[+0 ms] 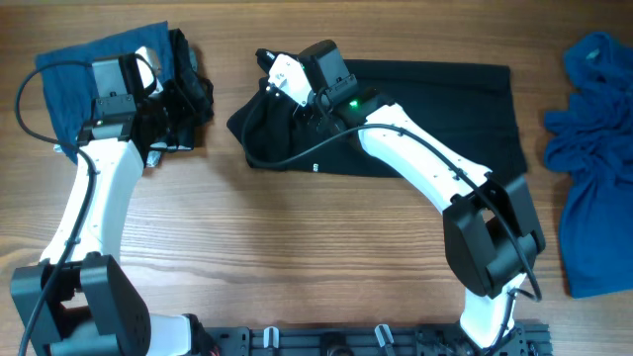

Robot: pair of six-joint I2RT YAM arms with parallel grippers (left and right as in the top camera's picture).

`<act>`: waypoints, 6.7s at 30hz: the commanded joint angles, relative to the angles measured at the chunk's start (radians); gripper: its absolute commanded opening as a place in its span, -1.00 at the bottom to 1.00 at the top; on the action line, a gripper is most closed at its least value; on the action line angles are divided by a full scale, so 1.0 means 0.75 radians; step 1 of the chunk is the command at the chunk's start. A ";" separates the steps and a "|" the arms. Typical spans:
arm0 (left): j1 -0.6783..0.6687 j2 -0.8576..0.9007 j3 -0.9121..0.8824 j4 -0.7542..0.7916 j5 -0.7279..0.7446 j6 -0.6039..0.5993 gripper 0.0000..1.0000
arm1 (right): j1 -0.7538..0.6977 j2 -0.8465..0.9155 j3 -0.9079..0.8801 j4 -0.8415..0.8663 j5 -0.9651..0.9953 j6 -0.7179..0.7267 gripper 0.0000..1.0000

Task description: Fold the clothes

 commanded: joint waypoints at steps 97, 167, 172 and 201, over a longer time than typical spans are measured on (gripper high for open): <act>-0.239 0.543 0.011 0.060 -0.237 0.500 -0.73 | -0.864 -0.127 0.006 -0.558 0.171 0.687 1.00; -0.607 1.190 1.467 -0.688 -0.439 0.481 0.08 | -1.030 0.306 0.644 -0.796 -0.059 0.824 0.75; -0.643 1.220 1.448 -0.702 -0.485 0.485 0.02 | -1.030 0.306 0.644 -0.792 -0.059 0.824 0.75; -0.658 1.309 1.445 -0.586 -0.465 0.625 0.43 | -1.031 0.320 0.487 -0.645 -0.065 0.885 0.52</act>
